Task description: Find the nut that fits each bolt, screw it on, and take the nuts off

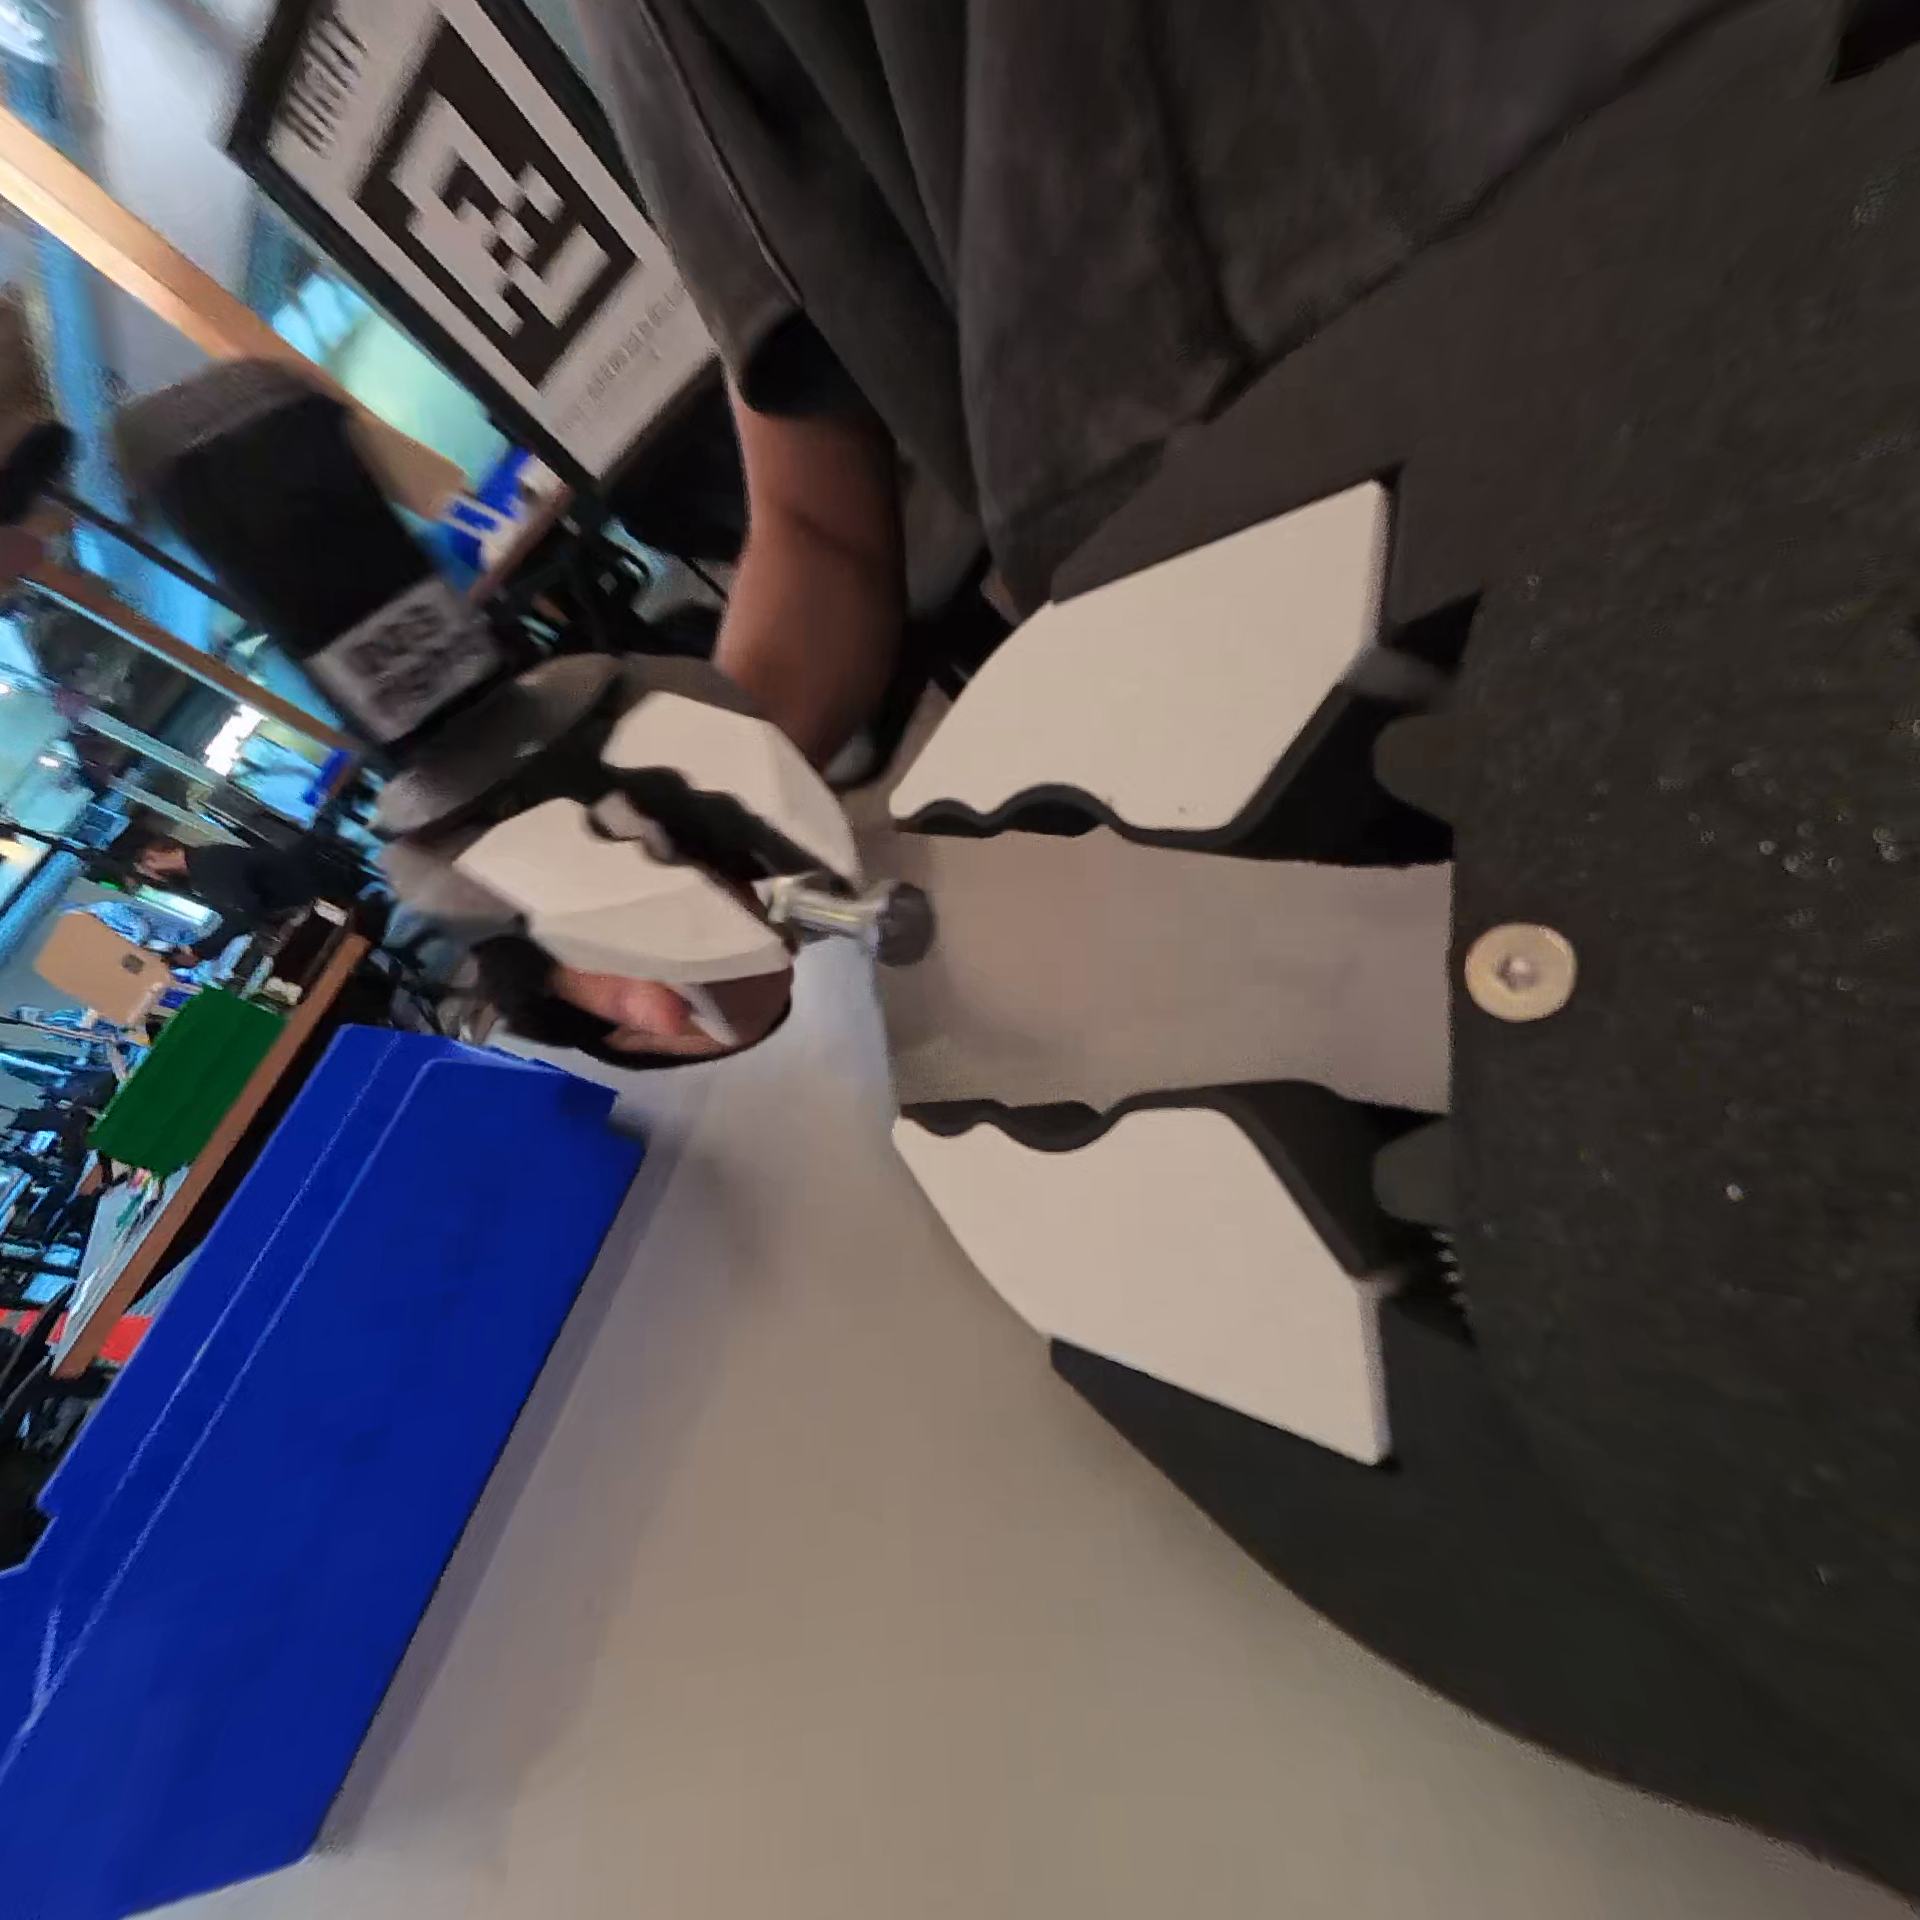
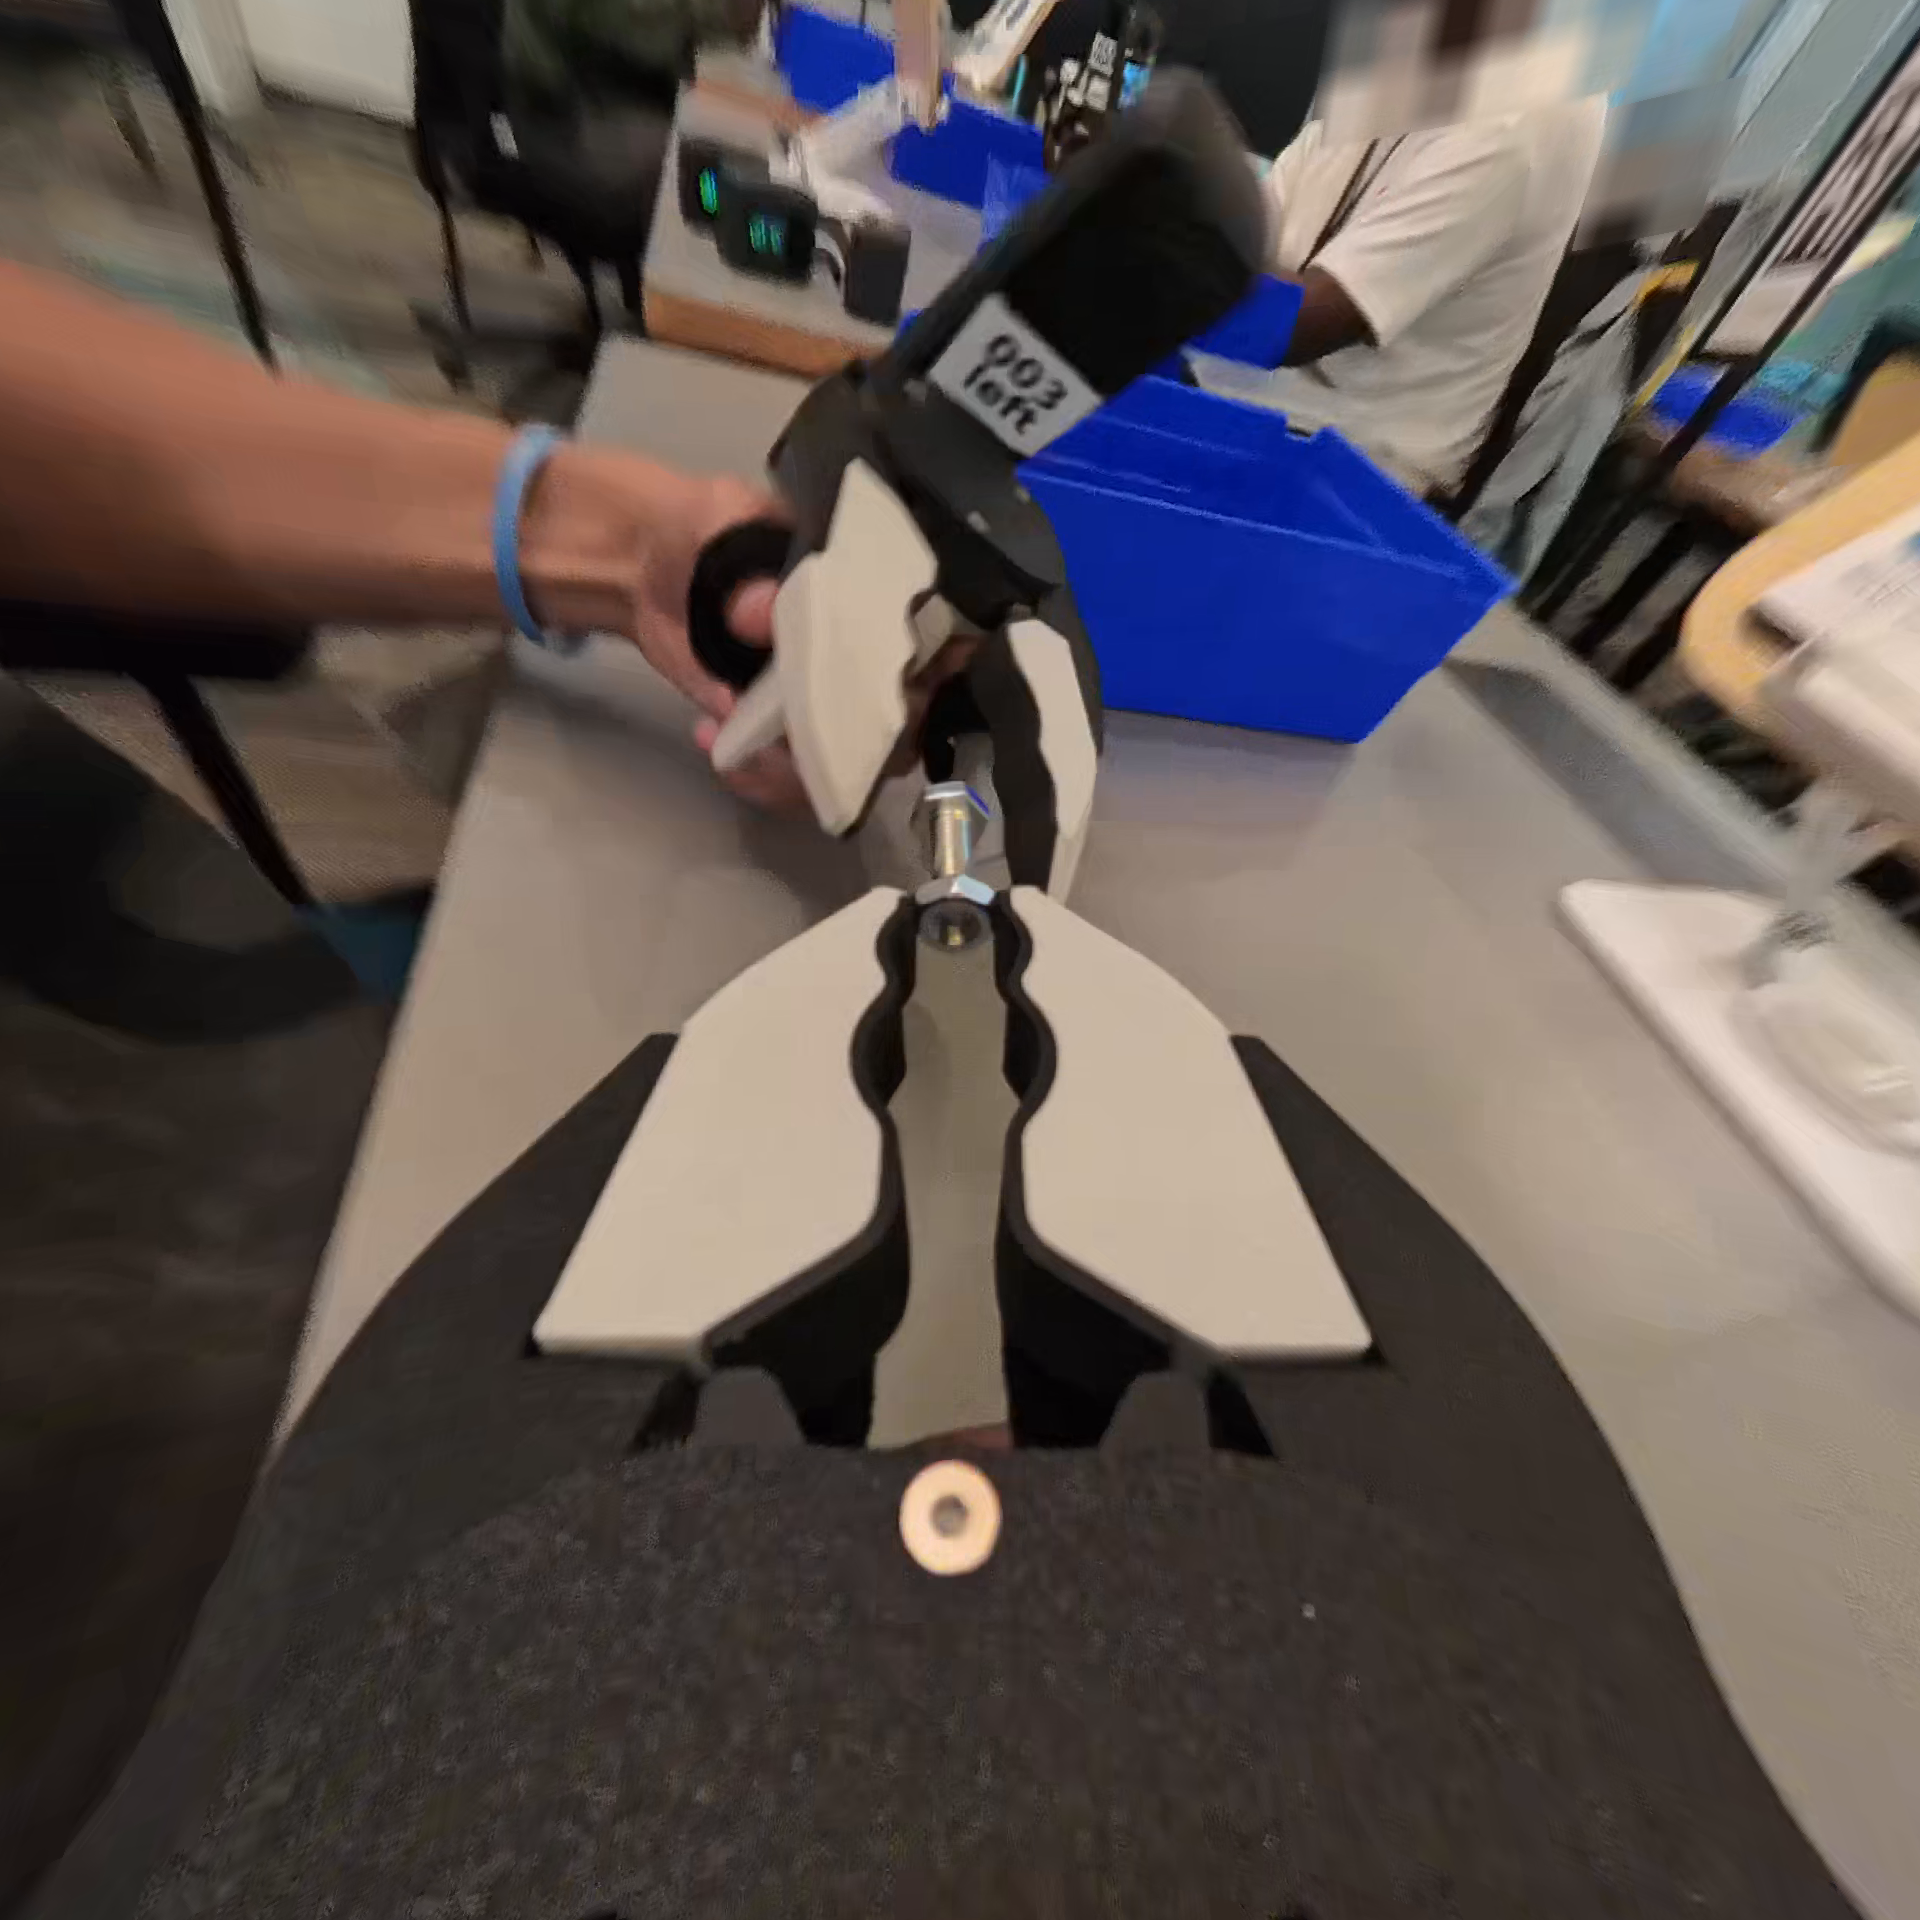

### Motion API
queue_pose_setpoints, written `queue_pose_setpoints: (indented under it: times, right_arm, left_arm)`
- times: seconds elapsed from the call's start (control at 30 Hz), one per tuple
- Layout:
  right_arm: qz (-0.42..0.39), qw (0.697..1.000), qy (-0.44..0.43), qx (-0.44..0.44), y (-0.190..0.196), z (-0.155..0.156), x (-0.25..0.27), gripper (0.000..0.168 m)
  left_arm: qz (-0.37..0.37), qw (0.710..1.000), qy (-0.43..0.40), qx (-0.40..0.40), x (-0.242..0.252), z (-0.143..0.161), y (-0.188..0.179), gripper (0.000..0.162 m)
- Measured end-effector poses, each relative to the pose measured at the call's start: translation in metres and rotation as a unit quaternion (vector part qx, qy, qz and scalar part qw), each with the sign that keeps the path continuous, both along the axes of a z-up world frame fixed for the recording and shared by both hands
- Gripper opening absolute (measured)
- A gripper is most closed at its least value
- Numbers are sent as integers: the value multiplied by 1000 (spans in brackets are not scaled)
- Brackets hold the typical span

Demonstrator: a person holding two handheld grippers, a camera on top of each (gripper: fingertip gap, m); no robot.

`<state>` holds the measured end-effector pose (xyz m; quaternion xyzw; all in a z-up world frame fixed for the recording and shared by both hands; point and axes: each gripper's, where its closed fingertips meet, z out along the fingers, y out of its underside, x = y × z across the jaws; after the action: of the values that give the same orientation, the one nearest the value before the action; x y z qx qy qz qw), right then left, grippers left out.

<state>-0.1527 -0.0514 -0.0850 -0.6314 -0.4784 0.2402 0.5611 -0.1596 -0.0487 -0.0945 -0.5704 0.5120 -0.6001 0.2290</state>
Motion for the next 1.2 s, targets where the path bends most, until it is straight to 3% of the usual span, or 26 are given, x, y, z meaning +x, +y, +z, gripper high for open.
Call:
queue_pose_setpoints:
  times: [0.17, 0.27, 0.43, 0.53, 0.6, 0.67, 0.7, 0.77, 0.83, 0.87, 1.03, 1.1, 1.2]
  right_arm:
    - [53, 967, 142, -203, -3, 6, -5, 14]
    - [71, 960, 154, -222, -7, 5, -10, 14]
    - [85, 955, 173, -227, -10, 9, -13, 14]
    - [58, 982, 121, -135, -8, 4, -13, 14]
    - [32, 997, 58, -33, -8, 2, -13, 14]
    - [2, 994, -26, 106, -8, 3, -13, 14]
    - [-22, 978, -81, 193, -6, 3, -11, 14]
    - [-57, 909, -213, 353, -3, -1, -7, 14]
    - [-76, 835, -320, 441, 2, -10, -3, 14]
    - [-73, 824, -330, 455, 0, -13, -4, 14]
    - [-100, 907, -233, 338, 7, -5, 3, 14]
    - [-112, 951, -180, 227, 16, -4, 13, 14]
    - [-152, 981, -86, 87, 32, 7, 33, 14]
  left_arm:
    - [6, 992, -70, 105, -6, 15, -6, 24]
    - [3, 987, -66, 143, -7, 14, -12, 21]
    - [-11, 992, -60, 111, -8, 15, -14, 16]
    - [-26, 998, -34, 55, -8, 13, -14, 16]
    - [-36, 999, -34, 20, -9, 13, -15, 16]
    - [-47, 998, -30, -19, -10, 13, -15, 16]
    - [-50, 998, -26, -40, -10, 13, -15, 16]
    - [-59, 995, -24, -80, -10, 14, -14, 16]
    - [-65, 990, -41, -116, -12, 20, -13, 15]
    - [-63, 990, -44, -122, -12, 22, -11, 15]
    - [-3, 998, -28, -57, -10, 14, 4, 16]
    - [50, 999, -10, -2, -6, 5, 18, 16]
    - [176, 980, 38, 86, -2, -13, 53, 16]
